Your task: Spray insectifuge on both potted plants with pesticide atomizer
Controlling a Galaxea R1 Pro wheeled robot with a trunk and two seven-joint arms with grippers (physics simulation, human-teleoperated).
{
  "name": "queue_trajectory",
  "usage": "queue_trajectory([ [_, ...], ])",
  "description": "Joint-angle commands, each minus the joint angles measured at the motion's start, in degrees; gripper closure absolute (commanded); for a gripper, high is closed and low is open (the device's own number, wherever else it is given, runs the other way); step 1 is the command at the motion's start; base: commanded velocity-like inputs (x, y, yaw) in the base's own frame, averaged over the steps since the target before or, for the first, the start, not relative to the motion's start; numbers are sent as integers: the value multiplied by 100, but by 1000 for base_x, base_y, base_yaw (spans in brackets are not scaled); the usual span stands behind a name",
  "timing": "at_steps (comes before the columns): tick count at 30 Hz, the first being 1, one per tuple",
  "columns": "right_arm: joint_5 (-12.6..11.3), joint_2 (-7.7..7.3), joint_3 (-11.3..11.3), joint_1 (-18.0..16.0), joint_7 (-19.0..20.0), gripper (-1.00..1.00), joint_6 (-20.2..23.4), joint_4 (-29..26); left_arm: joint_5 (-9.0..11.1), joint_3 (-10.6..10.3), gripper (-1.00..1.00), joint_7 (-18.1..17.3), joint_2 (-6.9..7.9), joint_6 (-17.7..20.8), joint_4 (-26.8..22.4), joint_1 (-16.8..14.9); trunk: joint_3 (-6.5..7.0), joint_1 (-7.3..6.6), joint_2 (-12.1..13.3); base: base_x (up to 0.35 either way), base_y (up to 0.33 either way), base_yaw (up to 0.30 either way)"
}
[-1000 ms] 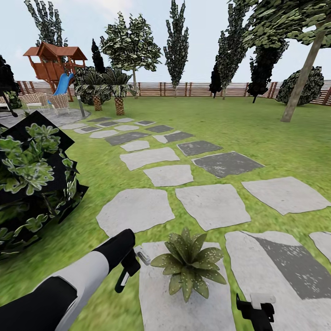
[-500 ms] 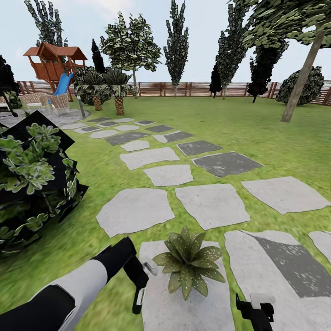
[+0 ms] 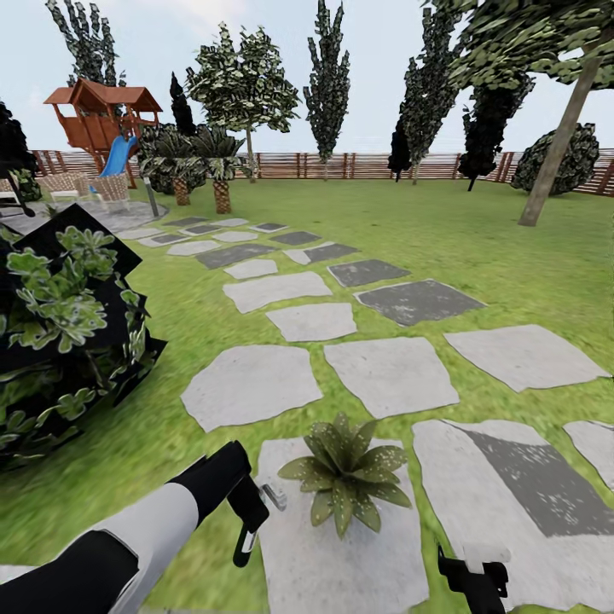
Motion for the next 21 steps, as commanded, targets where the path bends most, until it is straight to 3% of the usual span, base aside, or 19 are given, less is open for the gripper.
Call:
queue_trajectory([
  [1, -38, -2, 49, -3, -24, -100, -13, 3, -60, 4, 100, -48, -1, 15, -10, -2, -5, -5, -2, -317, -120, 0],
  [9, -30, 7, 49, -2, -27, -100, -13, 3, -69, 9, 100, -48, -10, 15, -13, -2, -5, -5, -2, -289, -160, 181],
  [16, -10, 0, 90, -1, 60, -100, -13, -4, -55, 21, 100, -73, 7, -63, -21, -2, -5, -5, -2, -259, -184, 34],
  [18, -15, -10, 280, -2, 395, -100, -13, -17, -62, 21, 100, -78, 16, -80, -25, -2, -5, -5, -2, -304, -115, 2],
  [21, -20, -59, 614, -3, 1226, -100, -13, -74, -66, 16, 100, -82, 78, -112, -36, -14, -5, -5, -2, -232, -41, 0],
])
